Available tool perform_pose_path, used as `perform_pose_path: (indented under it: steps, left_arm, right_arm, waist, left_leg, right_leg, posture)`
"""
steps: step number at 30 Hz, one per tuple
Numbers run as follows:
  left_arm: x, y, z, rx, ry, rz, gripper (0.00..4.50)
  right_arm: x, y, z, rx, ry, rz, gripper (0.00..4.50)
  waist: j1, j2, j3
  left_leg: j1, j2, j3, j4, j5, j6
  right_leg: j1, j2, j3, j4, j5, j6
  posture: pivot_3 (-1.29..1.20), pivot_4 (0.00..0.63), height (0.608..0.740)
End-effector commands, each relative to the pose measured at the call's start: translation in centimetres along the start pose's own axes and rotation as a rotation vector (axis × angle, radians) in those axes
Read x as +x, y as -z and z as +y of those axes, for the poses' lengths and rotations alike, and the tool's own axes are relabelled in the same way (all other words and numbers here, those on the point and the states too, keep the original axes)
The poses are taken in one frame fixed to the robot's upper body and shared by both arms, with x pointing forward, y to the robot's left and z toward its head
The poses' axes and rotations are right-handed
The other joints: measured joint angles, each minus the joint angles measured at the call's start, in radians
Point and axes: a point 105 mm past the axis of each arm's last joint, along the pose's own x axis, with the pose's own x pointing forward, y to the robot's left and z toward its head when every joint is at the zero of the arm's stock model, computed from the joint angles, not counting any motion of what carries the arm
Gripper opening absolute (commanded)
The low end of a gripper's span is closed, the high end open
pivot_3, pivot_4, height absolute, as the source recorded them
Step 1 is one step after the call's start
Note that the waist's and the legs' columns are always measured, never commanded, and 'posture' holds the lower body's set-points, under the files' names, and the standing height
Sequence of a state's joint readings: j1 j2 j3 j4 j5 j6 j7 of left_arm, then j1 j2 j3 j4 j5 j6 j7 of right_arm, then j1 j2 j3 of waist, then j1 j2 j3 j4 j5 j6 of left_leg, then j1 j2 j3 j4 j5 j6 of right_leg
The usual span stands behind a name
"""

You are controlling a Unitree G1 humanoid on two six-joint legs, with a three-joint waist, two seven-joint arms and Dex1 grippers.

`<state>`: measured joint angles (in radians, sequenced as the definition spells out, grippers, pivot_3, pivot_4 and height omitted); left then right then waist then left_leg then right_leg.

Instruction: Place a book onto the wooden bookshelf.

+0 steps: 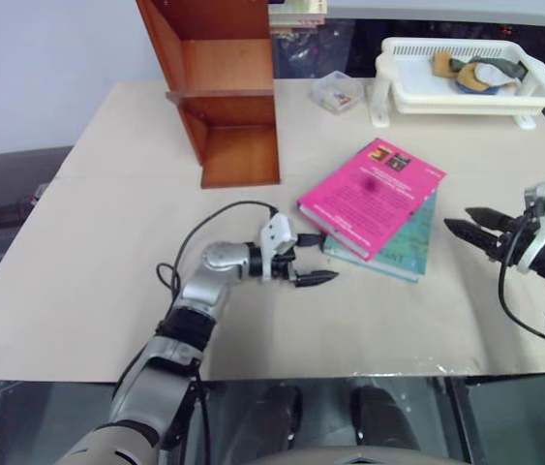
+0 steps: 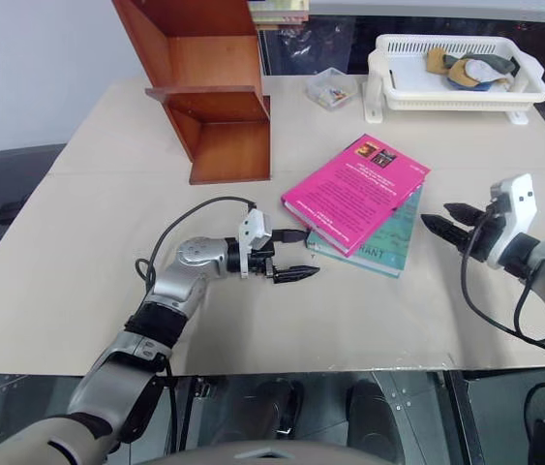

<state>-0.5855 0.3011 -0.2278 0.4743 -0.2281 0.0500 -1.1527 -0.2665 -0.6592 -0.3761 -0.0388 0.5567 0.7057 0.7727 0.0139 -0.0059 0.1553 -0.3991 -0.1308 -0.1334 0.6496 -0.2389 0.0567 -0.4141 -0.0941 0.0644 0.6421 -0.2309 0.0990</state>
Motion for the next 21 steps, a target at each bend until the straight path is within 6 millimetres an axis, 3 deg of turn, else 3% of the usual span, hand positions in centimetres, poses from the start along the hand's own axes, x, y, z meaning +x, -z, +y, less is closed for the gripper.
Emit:
perform_pose_path:
  steps: [1,3,5,11,21]
  left_arm:
    - [0.7,-1.2,-0.4,0.043,0.043,-0.032,4.44]
    - [0.9,-1.2,-0.7,0.047,0.06,-0.034,4.44]
    - [0.9,-1.2,-0.9,0.046,0.069,-0.033,4.44]
    - [1.1,-1.3,-1.8,0.033,0.112,-0.038,4.44]
    - [1.6,-1.6,-4.9,-0.002,0.23,-0.037,4.44]
  right_arm:
    - [-0.4,-0.7,-1.1,0.036,0.052,-0.059,3.18]
    - [-0.7,-1.0,1.5,0.081,-0.116,-0.086,3.18]
    - [-1.1,-1.3,2.8,0.098,-0.203,-0.095,3.18]
    - [-2.5,-1.0,2.5,0.091,-0.244,-0.038,3.18]
    - [-7.4,-3.0,5.5,0.039,-0.574,-0.032,3.18]
  waist:
    - [0.0,0.0,0.0]
    - [-0.001,0.0,0.0]
    - [-0.001,0.0,0.0]
    - [-0.002,0.0,0.0]
    - [0.0,0.001,0.0]
  left_leg:
    - [0.0,0.0,0.0,0.0,0.0,0.0]
    - [0.0,0.0,0.0,0.0,0.0,0.0]
    - [0.0,0.0,-0.001,0.0,0.0,0.0]
    - [0.0,0.0,0.0,0.001,-0.001,0.002]
    - [0.0,0.0,-0.001,0.001,-0.003,0.004]
  right_leg:
    - [0.0,0.0,0.0,0.0,0.0,0.0]
    - [0.0,0.0,0.0,0.0,0.0,0.0]
    - [0.0,0.0,0.0,0.0,0.0,0.0]
    - [0.0,0.0,0.0,0.0,0.0,0.0]
    - [0.001,0.0,0.0,0.001,0.0,0.0]
  posture:
    - [0.0,0.15,0.74]
    - [0.0,0.15,0.74]
    - [0.0,0.15,0.74]
    - [0.0,0.15,0.74]
    - [0.0,0.15,0.74]
